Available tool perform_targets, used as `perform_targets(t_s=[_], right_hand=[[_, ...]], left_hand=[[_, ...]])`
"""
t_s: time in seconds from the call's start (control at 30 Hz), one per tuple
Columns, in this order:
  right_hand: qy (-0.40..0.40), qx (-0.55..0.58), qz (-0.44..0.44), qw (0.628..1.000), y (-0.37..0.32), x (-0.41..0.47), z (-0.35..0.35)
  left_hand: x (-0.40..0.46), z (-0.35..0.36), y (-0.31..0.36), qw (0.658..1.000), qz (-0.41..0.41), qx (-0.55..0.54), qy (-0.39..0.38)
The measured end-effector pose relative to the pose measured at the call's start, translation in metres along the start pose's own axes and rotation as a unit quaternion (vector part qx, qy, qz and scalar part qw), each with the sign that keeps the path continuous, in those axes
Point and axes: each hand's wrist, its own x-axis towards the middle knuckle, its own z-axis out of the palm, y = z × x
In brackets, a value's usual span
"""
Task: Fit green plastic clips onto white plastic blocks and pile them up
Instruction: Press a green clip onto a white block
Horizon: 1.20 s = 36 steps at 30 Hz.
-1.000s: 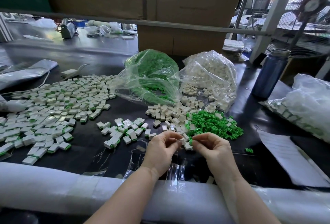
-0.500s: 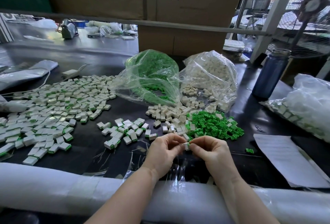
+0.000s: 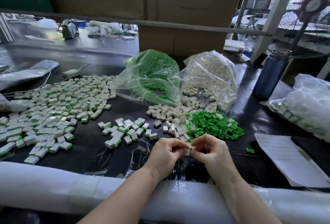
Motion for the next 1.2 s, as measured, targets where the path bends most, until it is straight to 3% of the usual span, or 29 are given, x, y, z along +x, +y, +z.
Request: perform_targets(t_s=[0.77,1.2], right_hand=[[-0.028,-0.009,-0.004,1.0,-0.0018,-0.0006,-0.0017],[0.031,0.071,0.04,0.996,0.0049,0.0046,-0.0002]], left_hand=[[-0.0011,-0.0009,0.0018,0.999,-0.007,0.025,-0.037],[-0.0022,0.0013,0.0032,0.999,0.032,0.008,0.01]])
